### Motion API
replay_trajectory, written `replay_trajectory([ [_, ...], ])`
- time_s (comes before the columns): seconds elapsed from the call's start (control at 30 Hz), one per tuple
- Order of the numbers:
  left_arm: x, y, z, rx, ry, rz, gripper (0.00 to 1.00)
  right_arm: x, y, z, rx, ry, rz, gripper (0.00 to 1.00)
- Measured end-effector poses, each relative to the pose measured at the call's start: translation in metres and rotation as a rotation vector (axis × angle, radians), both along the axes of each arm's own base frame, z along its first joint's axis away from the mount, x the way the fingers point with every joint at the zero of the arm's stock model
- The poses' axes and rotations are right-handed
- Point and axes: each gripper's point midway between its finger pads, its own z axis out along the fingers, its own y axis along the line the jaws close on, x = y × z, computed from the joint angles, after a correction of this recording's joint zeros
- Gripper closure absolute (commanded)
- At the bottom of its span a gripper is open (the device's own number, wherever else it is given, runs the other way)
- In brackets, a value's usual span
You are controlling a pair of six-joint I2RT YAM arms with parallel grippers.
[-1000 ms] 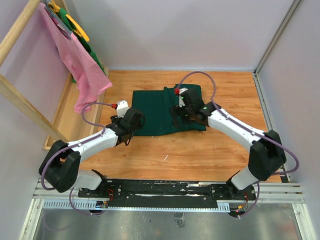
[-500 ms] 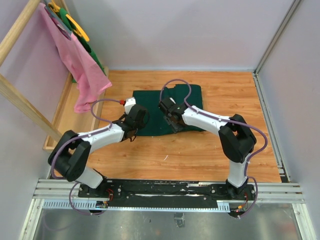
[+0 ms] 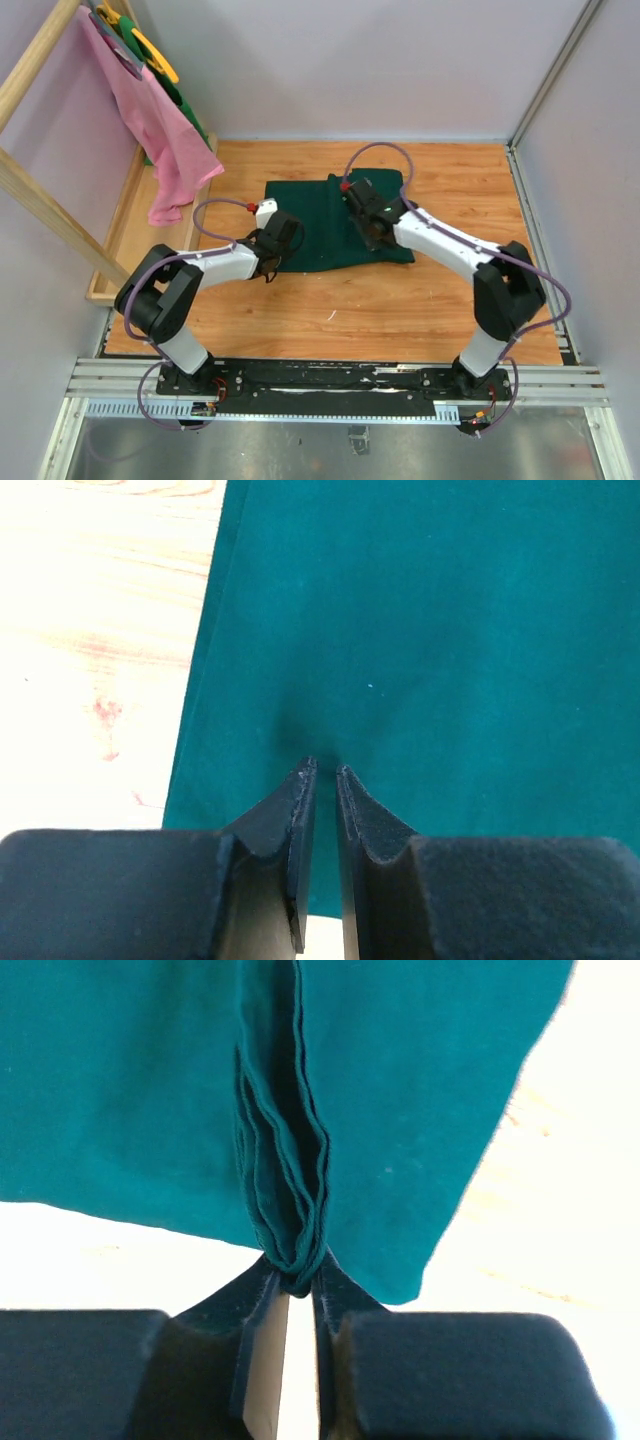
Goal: Open and lay out the surgical kit
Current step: Open the surgical kit at the center of the board.
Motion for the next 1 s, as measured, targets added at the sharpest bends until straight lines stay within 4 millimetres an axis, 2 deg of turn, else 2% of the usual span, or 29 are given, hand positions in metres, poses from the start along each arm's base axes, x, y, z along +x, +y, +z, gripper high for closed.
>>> replay_trajectory([
  [0.07, 0.001, 0.001, -0.002, 0.002, 0.002, 0.004, 0.82, 0.005, -0.014, 0.012, 0.051, -0.028, -0.039, 0.92],
  [0.17, 0.003, 0.005, -0.005, 0.007, 0.006, 0.012, 0.82, 0.013, -0.056, 0.025, 0.168, -0.07, -0.154, 0.88],
  [0.27, 0.004, 0.009, -0.007, 0.014, 0.01, 0.018, 0.82, 0.015, -0.124, 0.029, 0.274, -0.119, -0.352, 0.83],
  [0.37, 0.006, 0.011, -0.007, 0.018, 0.009, 0.021, 0.82, 0.001, -0.192, 0.02, 0.357, -0.153, -0.577, 0.75],
  [0.4, 0.007, 0.012, -0.007, 0.018, 0.008, 0.022, 0.82, -0.007, -0.21, 0.013, 0.379, -0.153, -0.647, 0.64],
  [0.47, 0.008, 0.013, -0.007, 0.017, 0.006, 0.024, 0.81, -0.021, -0.229, -0.003, 0.412, -0.134, -0.747, 0.36],
  [0.53, 0.009, 0.014, -0.007, 0.018, 0.005, 0.025, 0.78, -0.033, -0.235, -0.021, 0.44, -0.087, -0.807, 0.18],
  [0.57, 0.009, 0.015, -0.007, 0.019, 0.005, 0.025, 0.76, -0.037, -0.234, -0.027, 0.449, -0.068, -0.823, 0.14],
  [0.6, 0.009, 0.015, -0.007, 0.021, 0.006, 0.023, 0.74, -0.037, -0.233, -0.029, 0.459, -0.057, -0.832, 0.13],
  [0.67, 0.009, 0.015, -0.006, 0.023, 0.006, 0.019, 0.59, -0.036, -0.23, -0.029, 0.474, -0.051, -0.83, 0.12],
  [0.7, 0.008, 0.015, -0.005, 0.024, 0.008, 0.013, 0.51, -0.035, -0.229, -0.027, 0.483, -0.055, -0.827, 0.12],
  [0.77, 0.008, 0.015, 0.002, 0.025, 0.011, 0.002, 0.4, -0.028, -0.229, -0.017, 0.499, -0.081, -0.82, 0.13],
  [0.87, 0.028, 0.001, 0.037, -0.028, -0.027, -0.034, 0.38, -0.007, -0.226, 0.013, 0.546, -0.153, -0.781, 0.16],
  [0.93, 0.058, -0.014, 0.077, -0.084, -0.091, -0.059, 0.38, 0.015, -0.224, 0.038, 0.587, -0.199, -0.743, 0.18],
  [1.0, 0.094, -0.031, 0.121, -0.133, -0.173, -0.094, 0.39, 0.047, -0.222, 0.062, 0.627, -0.237, -0.703, 0.18],
])
